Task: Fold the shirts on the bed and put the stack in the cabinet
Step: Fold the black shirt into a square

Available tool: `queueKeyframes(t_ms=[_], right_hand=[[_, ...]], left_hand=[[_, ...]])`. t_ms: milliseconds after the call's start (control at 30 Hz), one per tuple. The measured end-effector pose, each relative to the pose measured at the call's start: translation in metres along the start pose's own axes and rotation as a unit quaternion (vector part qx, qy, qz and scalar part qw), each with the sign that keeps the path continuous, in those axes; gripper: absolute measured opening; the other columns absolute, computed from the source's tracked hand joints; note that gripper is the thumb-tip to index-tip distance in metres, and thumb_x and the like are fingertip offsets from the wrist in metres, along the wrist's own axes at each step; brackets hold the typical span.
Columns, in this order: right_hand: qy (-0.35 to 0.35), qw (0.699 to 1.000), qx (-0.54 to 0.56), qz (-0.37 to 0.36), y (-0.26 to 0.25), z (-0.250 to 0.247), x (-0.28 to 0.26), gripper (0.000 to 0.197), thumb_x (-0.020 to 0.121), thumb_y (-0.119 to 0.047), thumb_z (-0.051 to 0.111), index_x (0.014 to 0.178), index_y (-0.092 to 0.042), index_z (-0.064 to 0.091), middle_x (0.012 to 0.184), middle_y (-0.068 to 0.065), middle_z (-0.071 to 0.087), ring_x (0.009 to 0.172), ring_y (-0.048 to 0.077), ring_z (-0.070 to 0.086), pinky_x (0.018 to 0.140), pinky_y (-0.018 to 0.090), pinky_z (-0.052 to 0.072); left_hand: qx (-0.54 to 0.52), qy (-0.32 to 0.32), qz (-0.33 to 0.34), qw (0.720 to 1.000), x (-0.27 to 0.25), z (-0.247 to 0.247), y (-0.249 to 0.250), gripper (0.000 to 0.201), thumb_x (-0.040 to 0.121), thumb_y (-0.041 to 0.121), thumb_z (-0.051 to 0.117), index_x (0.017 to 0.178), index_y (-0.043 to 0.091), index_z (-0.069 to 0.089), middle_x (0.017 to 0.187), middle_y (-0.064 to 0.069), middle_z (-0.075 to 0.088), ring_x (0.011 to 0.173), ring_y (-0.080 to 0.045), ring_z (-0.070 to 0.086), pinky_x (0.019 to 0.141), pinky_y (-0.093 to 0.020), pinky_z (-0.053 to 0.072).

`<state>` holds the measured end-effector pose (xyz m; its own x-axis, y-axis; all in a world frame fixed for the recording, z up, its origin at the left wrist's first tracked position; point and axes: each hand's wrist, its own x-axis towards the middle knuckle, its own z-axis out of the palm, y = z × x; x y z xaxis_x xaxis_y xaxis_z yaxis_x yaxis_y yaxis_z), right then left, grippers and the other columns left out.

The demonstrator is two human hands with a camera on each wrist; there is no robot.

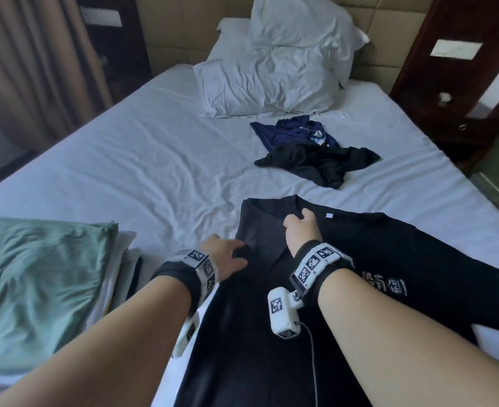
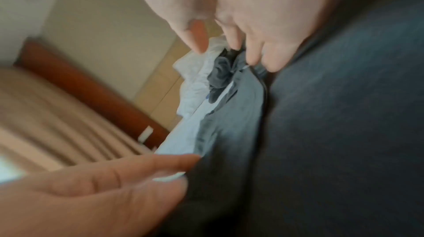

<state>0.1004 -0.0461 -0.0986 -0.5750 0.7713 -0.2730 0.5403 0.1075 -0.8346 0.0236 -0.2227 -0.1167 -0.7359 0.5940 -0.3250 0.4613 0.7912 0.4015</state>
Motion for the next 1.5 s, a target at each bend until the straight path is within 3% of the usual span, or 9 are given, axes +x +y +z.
queueKeyframes(t_ms=[200, 500, 667, 800, 867, 933, 1100, 1200, 1500], right_hand=[[-0.188, 0.873, -0.432, -0.123, 0.046, 0.021, -0.009, 0.114, 0.076, -0.083, 0.053, 0.161, -0.033, -0.004, 0.168, -0.005, -0.018, 0.154, 0.029, -0.016, 0.125, 0.047, 0.000], [-0.225, 0.831, -0.500, -0.097, 0.056, 0.033, 0.005, 0.135, 0.060, -0.099, 0.048, 0.159, -0.034, -0.016, 0.166, -0.003, -0.026, 0.152, 0.032, -0.025, 0.123, 0.050, -0.007], [-0.241, 0.939, -0.225, -0.100, 0.042, -0.010, 0.001, 0.092, 0.084, -0.058, 0.069, 0.160, -0.029, 0.024, 0.168, -0.004, 0.014, 0.156, 0.021, 0.009, 0.123, 0.038, 0.017], [-0.078, 0.993, -0.023, -0.082, 0.061, -0.110, -0.001, 0.038, 0.091, -0.030, 0.069, 0.127, -0.019, 0.068, 0.125, -0.001, 0.069, 0.116, 0.019, 0.064, 0.104, 0.034, 0.047], [0.016, 0.995, -0.073, -0.059, 0.084, -0.174, 0.000, 0.014, 0.088, -0.019, 0.060, 0.084, -0.018, 0.074, 0.078, 0.011, 0.066, 0.075, 0.039, 0.058, 0.073, 0.038, 0.053], [0.083, 0.987, -0.139, 0.002, 0.120, -0.239, 0.003, 0.025, 0.082, -0.012, 0.052, 0.059, -0.017, 0.042, 0.057, 0.010, 0.039, 0.057, 0.031, 0.035, 0.054, 0.034, 0.033], [0.142, 0.952, 0.141, 0.231, 0.224, -0.340, 0.000, 0.018, 0.093, -0.024, 0.062, 0.091, -0.005, 0.063, 0.081, 0.015, 0.064, 0.072, 0.031, 0.063, 0.073, 0.043, 0.059], [0.099, 0.897, 0.348, 0.254, 0.251, -0.351, 0.005, 0.027, 0.100, -0.031, 0.059, 0.094, -0.005, 0.058, 0.085, 0.015, 0.062, 0.073, 0.027, 0.062, 0.064, 0.039, 0.054], [0.066, 0.931, 0.273, 0.234, 0.275, -0.361, 0.033, 0.037, 0.088, -0.037, 0.072, 0.094, -0.001, 0.065, 0.071, 0.008, 0.071, 0.046, 0.017, 0.059, 0.041, 0.023, 0.035]], left_hand=[[-0.069, -0.057, -0.015, 0.996, 0.009, 0.023, -0.022, 0.072, 0.089, 0.054, 0.070, 0.150, 0.057, 0.034, 0.145, -0.004, 0.039, 0.133, -0.022, 0.049, 0.116, -0.034, 0.036], [-0.111, -0.100, -0.024, 0.988, 0.022, 0.018, -0.029, 0.070, 0.089, 0.044, 0.074, 0.149, 0.054, 0.038, 0.147, -0.003, 0.046, 0.135, -0.021, 0.049, 0.102, -0.026, 0.039], [-0.027, -0.027, -0.079, 0.996, 0.009, 0.020, 0.010, 0.071, 0.091, 0.066, 0.057, 0.153, 0.058, 0.024, 0.139, -0.007, 0.037, 0.128, -0.030, 0.050, 0.114, -0.039, 0.040], [0.108, 0.061, -0.051, 0.991, -0.006, 0.020, 0.086, 0.070, 0.094, 0.074, 0.035, 0.156, 0.053, 0.010, 0.154, -0.006, 0.030, 0.139, -0.033, 0.032, 0.115, -0.044, 0.033], [0.115, 0.073, 0.017, 0.991, -0.014, 0.033, 0.141, 0.070, 0.095, 0.073, 0.036, 0.157, 0.045, 0.019, 0.160, -0.006, 0.025, 0.146, -0.032, 0.023, 0.119, -0.044, 0.026], [0.097, 0.050, 0.077, 0.991, -0.016, 0.057, 0.196, 0.073, 0.094, 0.074, 0.039, 0.157, 0.042, 0.022, 0.166, -0.005, 0.018, 0.153, -0.029, 0.012, 0.123, -0.045, 0.020], [0.086, -0.038, 0.159, 0.983, -0.019, 0.122, 0.302, 0.081, 0.094, 0.072, 0.042, 0.161, 0.041, 0.008, 0.171, 0.000, -0.004, 0.157, -0.027, -0.012, 0.127, -0.046, 0.009], [0.125, -0.057, 0.171, 0.976, -0.009, 0.151, 0.338, 0.085, 0.091, 0.077, 0.038, 0.160, 0.044, 0.000, 0.171, 0.003, -0.012, 0.155, -0.031, -0.017, 0.126, -0.050, 0.002], [0.223, -0.111, 0.079, 0.965, 0.007, 0.206, 0.338, 0.092, 0.082, 0.093, 0.012, 0.157, 0.048, -0.016, 0.167, 0.007, -0.027, 0.154, -0.030, -0.025, 0.121, -0.057, -0.015]])
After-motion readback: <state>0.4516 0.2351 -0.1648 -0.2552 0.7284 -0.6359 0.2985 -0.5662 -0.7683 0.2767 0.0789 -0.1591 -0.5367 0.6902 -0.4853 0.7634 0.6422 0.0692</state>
